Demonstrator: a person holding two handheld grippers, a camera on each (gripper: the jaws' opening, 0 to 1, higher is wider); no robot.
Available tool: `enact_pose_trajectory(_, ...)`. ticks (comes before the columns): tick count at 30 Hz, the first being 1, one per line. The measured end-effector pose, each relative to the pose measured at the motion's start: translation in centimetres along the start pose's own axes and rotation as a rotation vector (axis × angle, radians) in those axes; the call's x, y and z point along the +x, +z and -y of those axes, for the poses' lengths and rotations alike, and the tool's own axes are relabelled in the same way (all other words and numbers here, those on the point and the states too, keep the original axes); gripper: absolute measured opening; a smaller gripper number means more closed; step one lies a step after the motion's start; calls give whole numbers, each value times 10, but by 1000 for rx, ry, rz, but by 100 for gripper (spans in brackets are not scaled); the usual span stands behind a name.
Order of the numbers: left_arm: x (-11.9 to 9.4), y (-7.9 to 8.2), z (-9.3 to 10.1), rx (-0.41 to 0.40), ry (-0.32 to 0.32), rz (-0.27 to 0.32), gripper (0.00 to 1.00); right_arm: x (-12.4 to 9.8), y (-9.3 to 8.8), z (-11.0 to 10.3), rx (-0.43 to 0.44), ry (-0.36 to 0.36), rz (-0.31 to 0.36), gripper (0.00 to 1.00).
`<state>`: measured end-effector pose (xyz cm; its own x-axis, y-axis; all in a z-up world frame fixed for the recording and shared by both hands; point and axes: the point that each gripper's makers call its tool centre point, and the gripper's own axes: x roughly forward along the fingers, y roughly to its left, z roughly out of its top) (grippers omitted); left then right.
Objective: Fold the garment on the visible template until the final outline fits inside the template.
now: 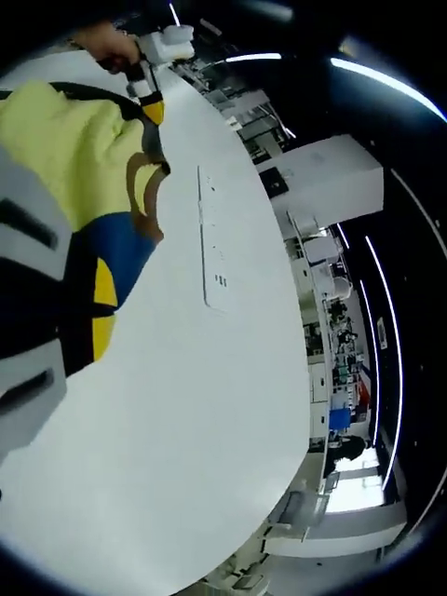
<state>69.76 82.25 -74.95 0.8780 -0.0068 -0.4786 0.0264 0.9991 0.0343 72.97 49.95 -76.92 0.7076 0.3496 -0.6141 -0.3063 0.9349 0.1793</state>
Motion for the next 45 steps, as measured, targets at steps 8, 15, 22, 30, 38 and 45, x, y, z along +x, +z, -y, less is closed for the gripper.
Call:
enact_pose_trajectory(8,-1,-3,-1,6,2,-26,5,2,0,-2,-67,-7,-5,0)
enact_pose_trajectory(15,-19,12,11,12,-23,0,35,-13,1,-5,-75,-16,-13,23)
enact_pose_trajectory(22,-37,18,17,-34,-80,-9,50,-31,1,-23,-65,83,-46,52)
enact_pose_trajectory(30,-74,11,39,8,-175,-10,65,-63,-1,-44,-75,155,-38,72)
enact_pose_trajectory(38,-102,-6,63,114,-261,-31,75,-90,-17,-52,-101,174,-64,82)
enact_pose_trajectory(45,-117,-29,80,139,-306,-79,75,-116,-36,-58,-103,180,-77,83)
